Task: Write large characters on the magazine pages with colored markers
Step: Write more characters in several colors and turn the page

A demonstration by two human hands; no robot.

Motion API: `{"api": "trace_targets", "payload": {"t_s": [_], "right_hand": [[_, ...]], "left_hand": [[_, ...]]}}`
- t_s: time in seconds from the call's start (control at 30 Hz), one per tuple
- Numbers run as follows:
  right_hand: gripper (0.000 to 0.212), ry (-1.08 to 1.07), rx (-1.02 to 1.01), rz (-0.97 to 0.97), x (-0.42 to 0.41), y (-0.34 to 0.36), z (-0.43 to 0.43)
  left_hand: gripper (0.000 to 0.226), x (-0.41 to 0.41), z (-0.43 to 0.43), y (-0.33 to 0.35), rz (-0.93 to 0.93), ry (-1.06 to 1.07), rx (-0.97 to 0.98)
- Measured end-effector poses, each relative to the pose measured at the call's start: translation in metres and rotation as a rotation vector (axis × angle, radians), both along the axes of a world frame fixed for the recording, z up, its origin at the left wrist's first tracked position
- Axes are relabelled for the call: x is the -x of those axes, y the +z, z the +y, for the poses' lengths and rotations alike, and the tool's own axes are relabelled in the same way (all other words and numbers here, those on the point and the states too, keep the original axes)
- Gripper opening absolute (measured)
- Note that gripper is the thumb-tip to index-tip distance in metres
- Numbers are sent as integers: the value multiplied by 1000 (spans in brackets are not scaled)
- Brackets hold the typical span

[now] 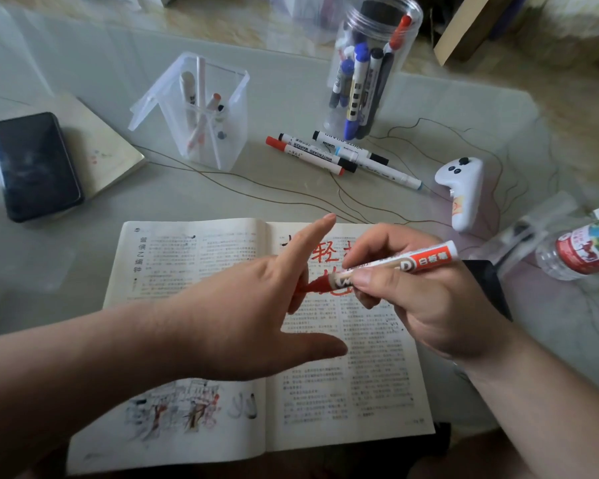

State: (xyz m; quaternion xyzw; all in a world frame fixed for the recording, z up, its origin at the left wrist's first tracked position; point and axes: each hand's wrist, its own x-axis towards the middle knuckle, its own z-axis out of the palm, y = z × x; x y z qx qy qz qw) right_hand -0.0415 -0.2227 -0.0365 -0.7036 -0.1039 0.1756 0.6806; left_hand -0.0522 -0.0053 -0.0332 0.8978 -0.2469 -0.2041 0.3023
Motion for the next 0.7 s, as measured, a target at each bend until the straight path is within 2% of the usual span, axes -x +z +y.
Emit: {"api": "trace_targets", "payload": {"t_s": [0.13, 0.27, 0.47, 0.57, 0.7], "right_hand": [[9, 40, 75, -53, 6, 3, 3], [8, 88, 104, -82, 8, 4, 6], [8, 47, 68, -61, 7, 7, 3], [22, 34, -1, 33, 2, 8, -3], [52, 122, -165, 174, -6, 11, -13]], "left_hand": [[103, 3, -1, -3, -8, -50, 9], [87, 4, 1, -3, 59, -65, 54], [43, 0, 5, -5, 177, 81, 351], [23, -7, 7, -5, 284, 269, 473], [12, -13, 15, 3, 379, 300, 572]]}}
